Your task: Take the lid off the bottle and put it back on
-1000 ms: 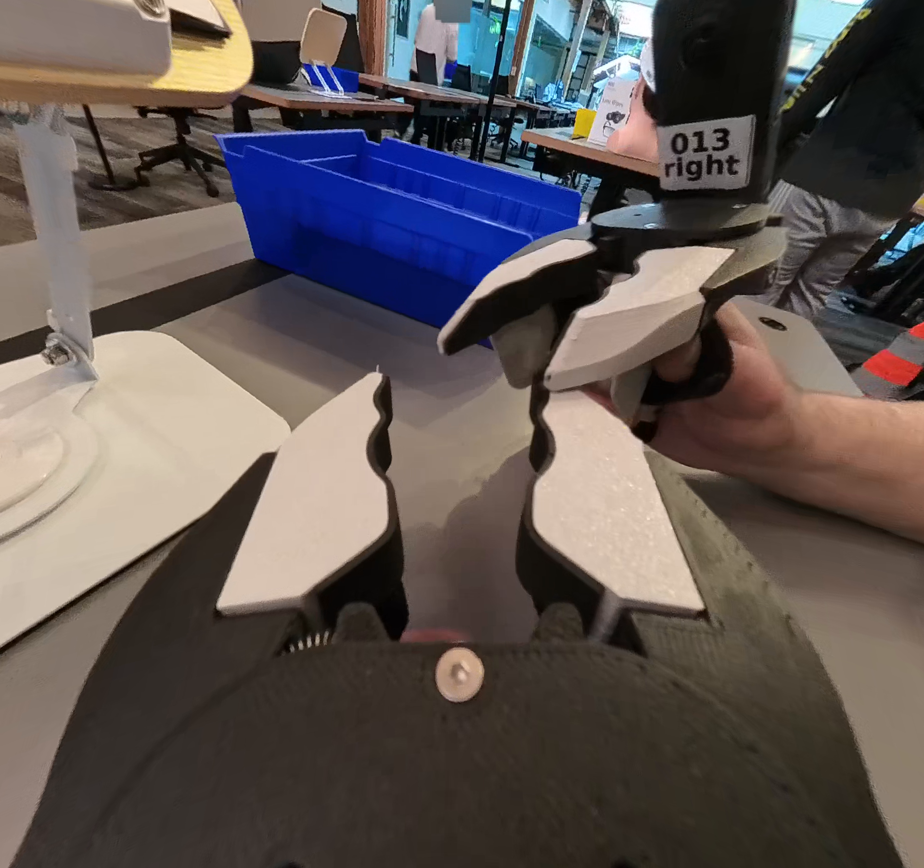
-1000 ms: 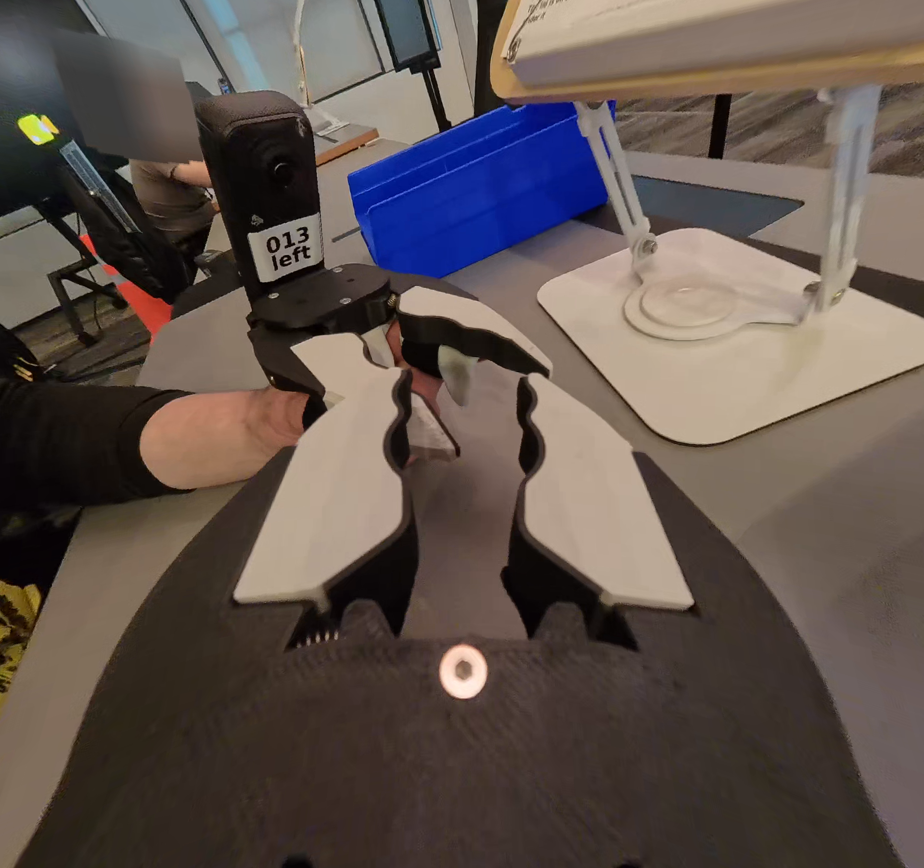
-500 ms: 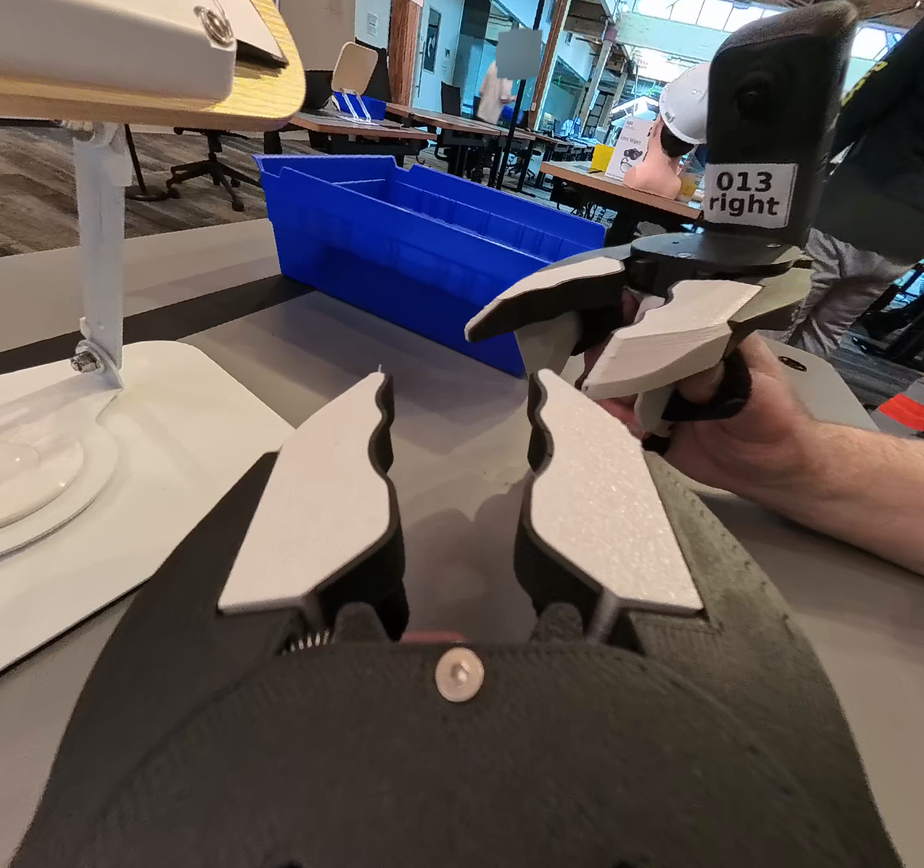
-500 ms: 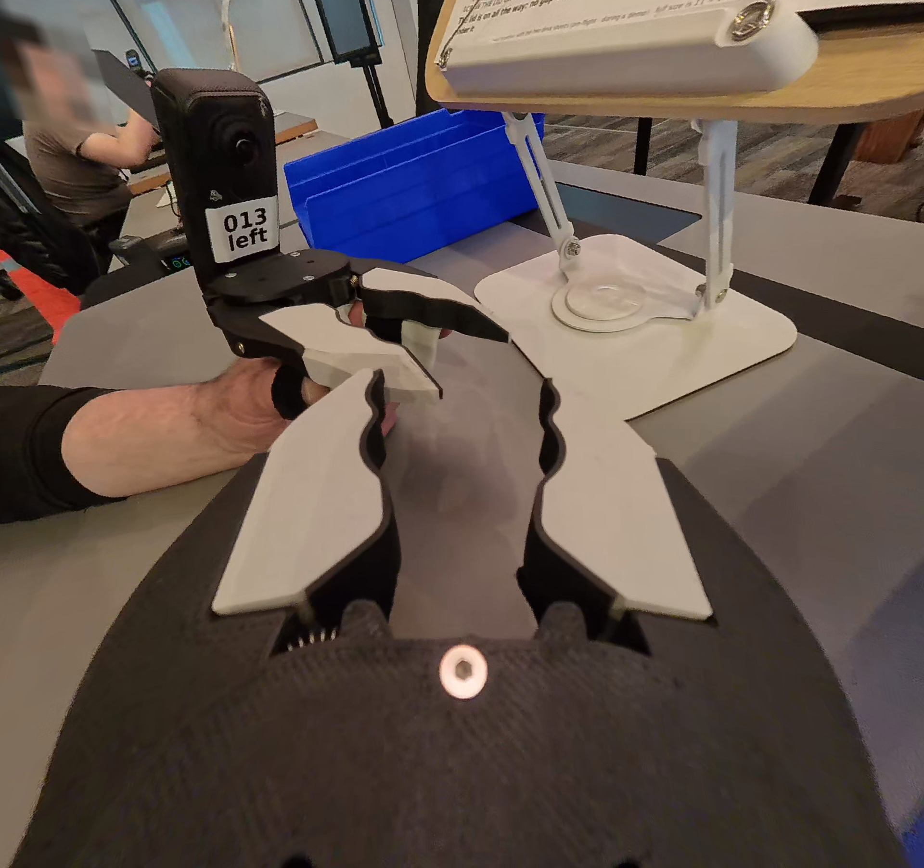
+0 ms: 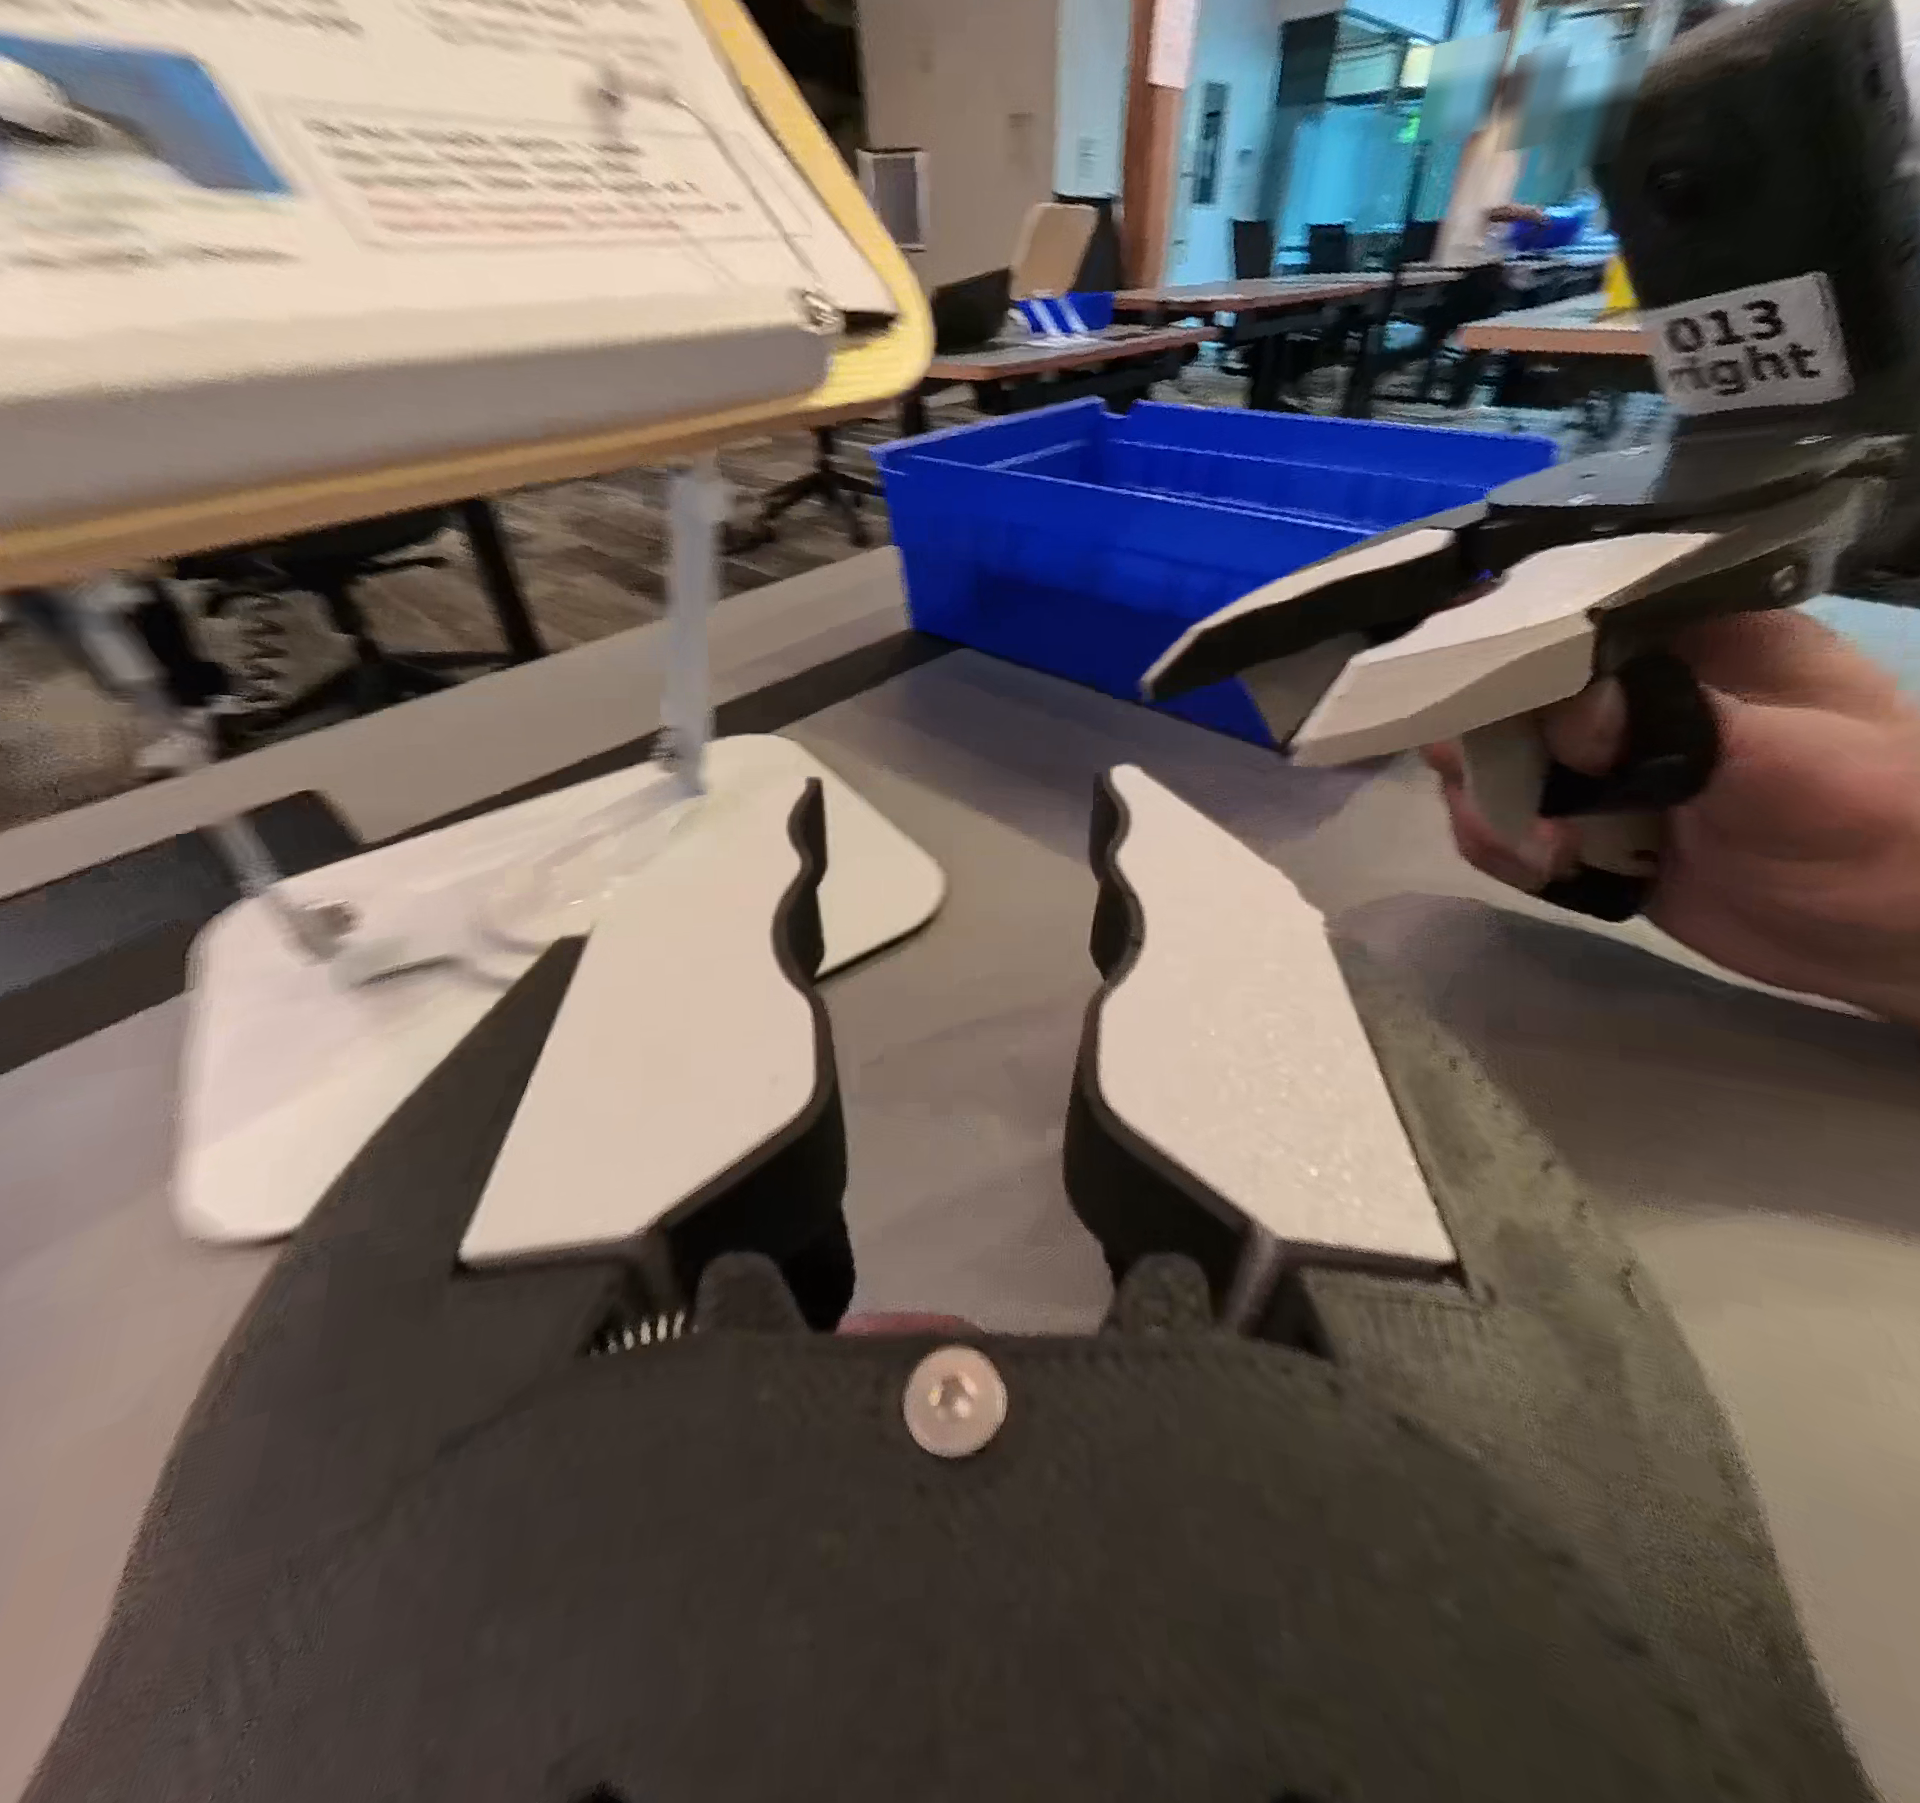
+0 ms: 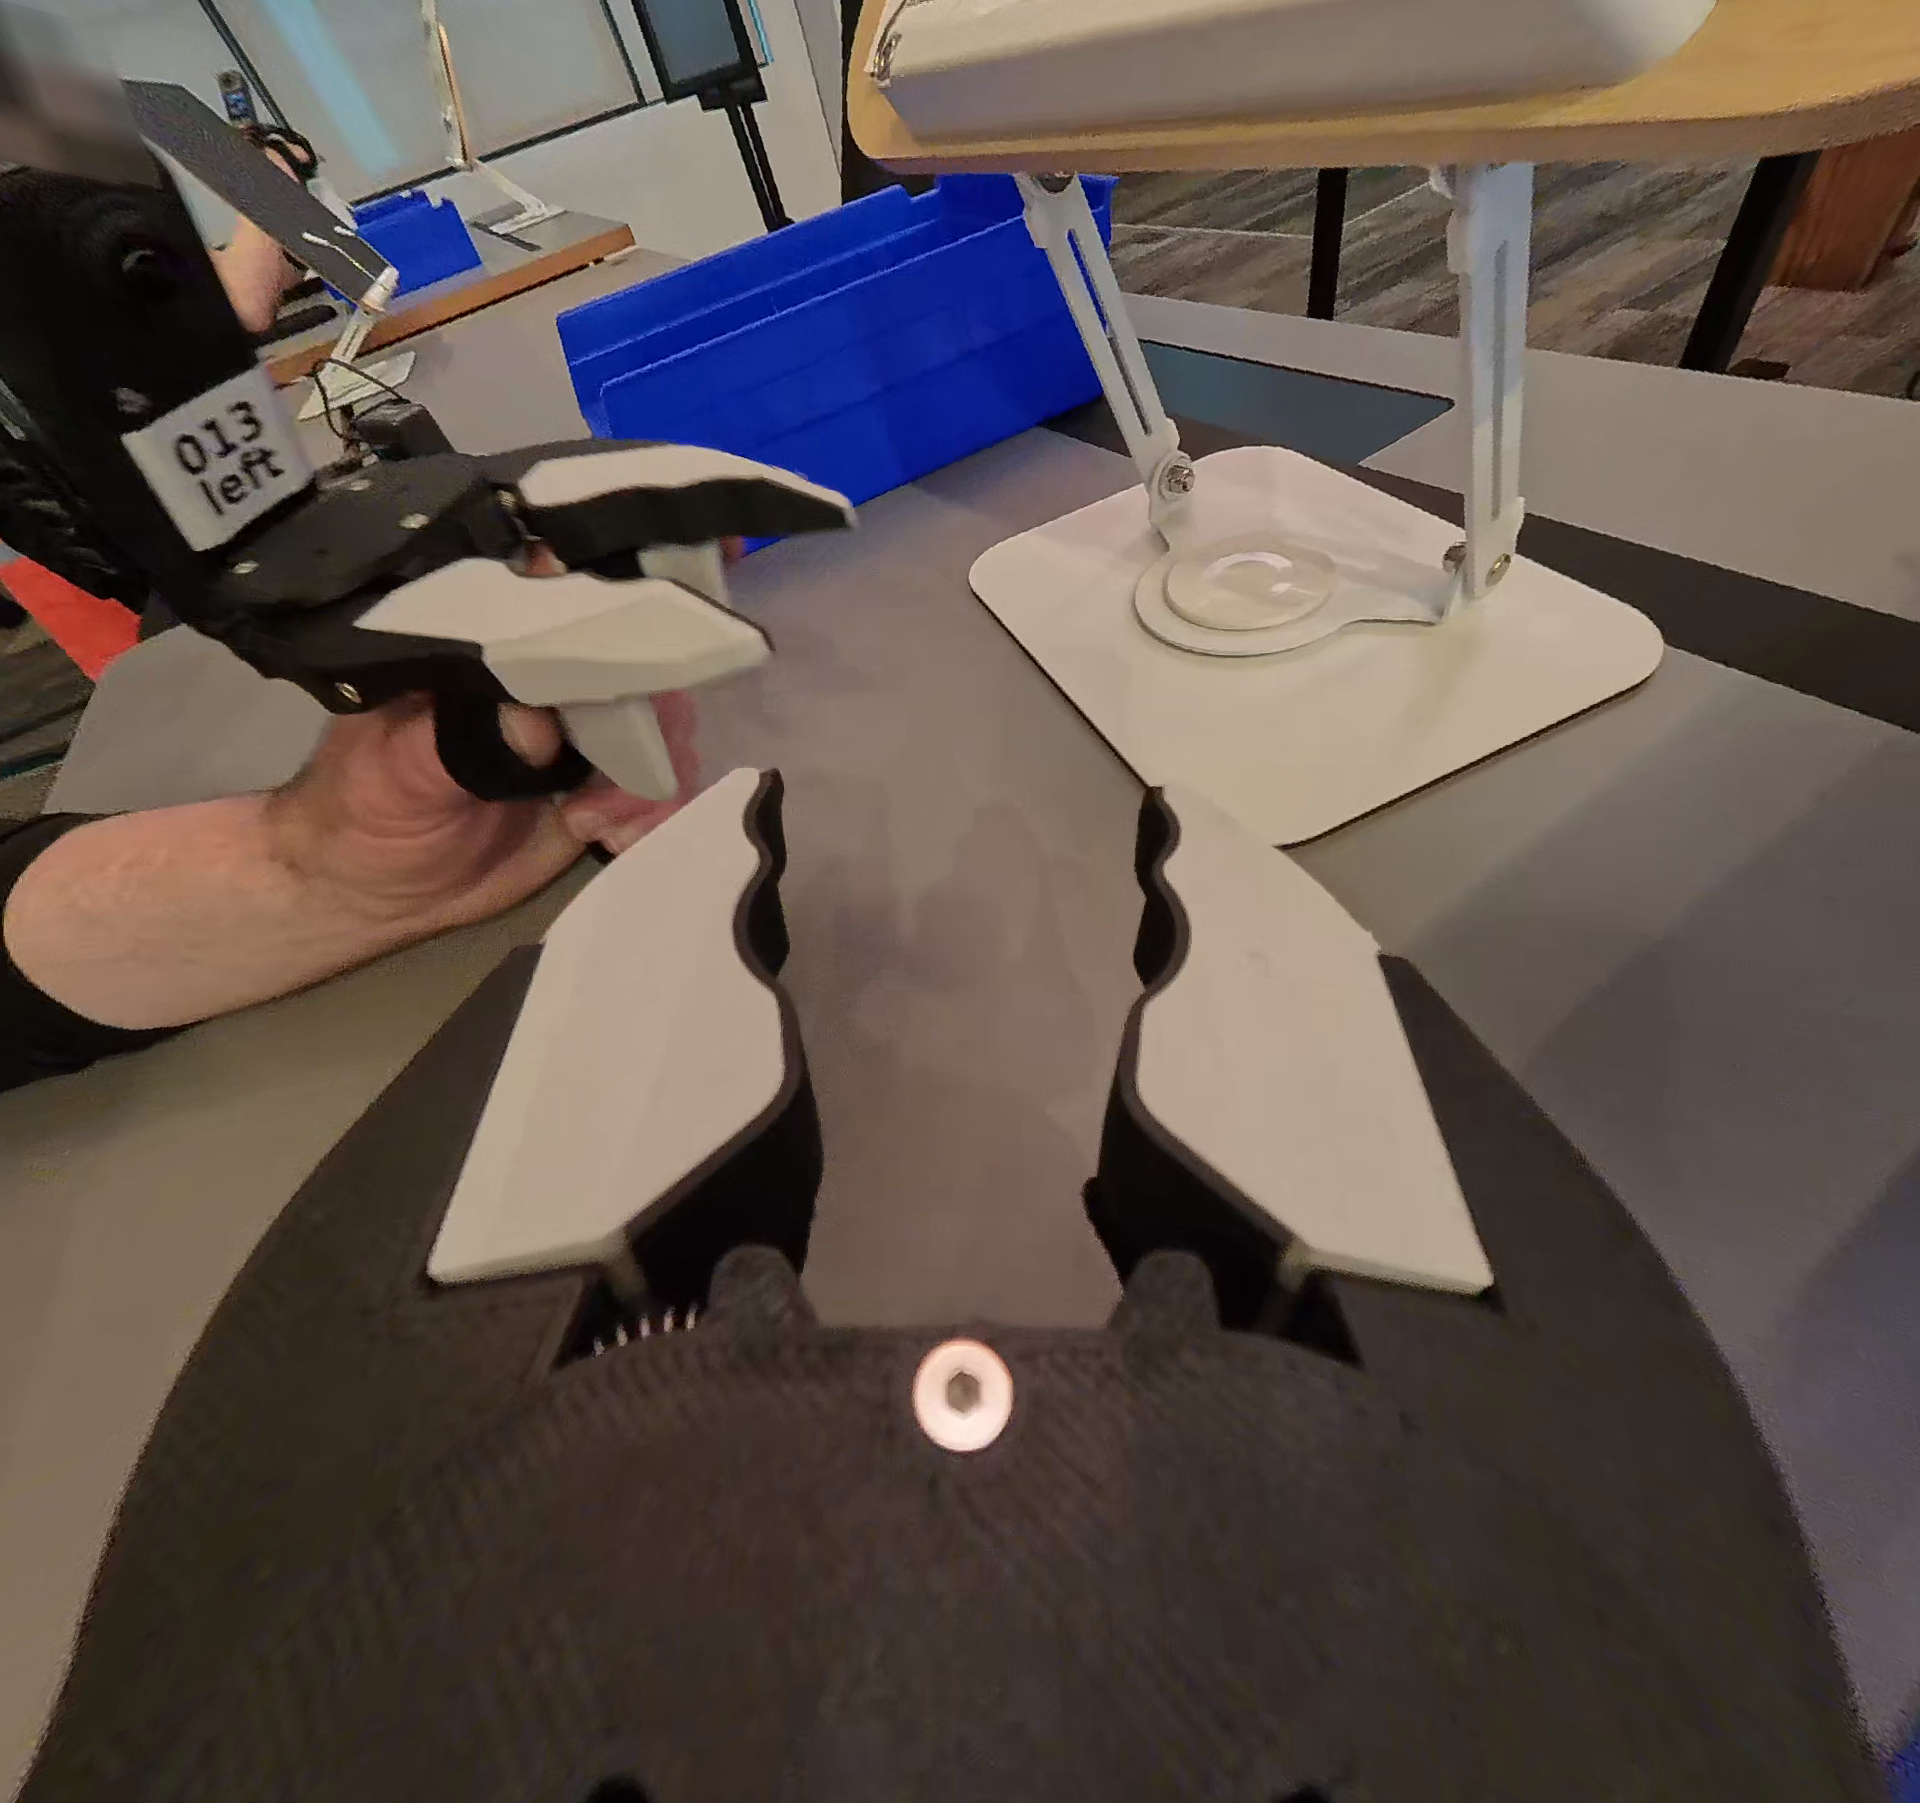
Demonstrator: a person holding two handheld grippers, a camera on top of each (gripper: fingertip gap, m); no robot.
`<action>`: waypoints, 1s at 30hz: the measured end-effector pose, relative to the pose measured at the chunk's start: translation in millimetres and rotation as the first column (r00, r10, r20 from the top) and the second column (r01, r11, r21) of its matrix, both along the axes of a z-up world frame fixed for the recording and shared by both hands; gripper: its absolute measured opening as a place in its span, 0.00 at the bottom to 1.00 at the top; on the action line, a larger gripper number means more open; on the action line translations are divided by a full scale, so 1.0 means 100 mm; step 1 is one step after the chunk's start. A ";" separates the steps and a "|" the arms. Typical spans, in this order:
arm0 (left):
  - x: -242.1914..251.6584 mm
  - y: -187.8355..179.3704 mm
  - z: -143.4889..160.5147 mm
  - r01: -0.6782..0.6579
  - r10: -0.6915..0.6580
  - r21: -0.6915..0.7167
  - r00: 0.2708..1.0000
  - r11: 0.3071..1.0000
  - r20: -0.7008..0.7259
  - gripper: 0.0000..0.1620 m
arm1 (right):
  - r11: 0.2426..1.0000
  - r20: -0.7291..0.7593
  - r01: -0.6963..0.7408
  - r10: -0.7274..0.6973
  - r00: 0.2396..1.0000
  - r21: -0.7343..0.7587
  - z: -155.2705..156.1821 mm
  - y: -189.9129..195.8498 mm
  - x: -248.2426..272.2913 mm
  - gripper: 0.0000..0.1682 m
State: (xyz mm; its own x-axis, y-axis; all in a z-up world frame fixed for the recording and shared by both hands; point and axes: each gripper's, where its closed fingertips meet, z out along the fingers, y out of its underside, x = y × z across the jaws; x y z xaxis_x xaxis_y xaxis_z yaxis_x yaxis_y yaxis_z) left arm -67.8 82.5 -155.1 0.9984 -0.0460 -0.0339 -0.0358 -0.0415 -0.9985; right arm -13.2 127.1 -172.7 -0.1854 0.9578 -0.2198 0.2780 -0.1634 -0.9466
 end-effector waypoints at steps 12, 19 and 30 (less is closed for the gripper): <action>-2.60 -2.39 0.41 -0.686 0.687 0.076 0.726 0.724 0.004 0.49 | 0.903 -0.230 0.333 -0.275 0.934 0.273 0.83 0.57 0.52 0.46; -3.52 -2.96 0.10 -0.789 0.790 -0.059 0.613 0.612 0.007 0.56 | 0.567 -0.342 0.763 -0.682 0.646 0.311 0.92 1.97 1.79 0.56; -3.98 -2.71 -0.38 -0.718 0.753 -0.242 0.651 0.653 0.100 0.51 | 0.563 -0.021 0.822 -0.824 0.566 0.086 -0.08 2.88 2.23 0.56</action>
State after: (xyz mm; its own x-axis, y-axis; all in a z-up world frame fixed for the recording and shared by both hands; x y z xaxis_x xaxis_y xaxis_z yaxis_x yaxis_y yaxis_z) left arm -465.9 -188.1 -193.0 0.6912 0.7184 0.0786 0.2539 -0.1396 -0.9571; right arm 210.1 414.6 -180.9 0.6954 0.7063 -0.1324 0.0789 -0.2582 -0.9629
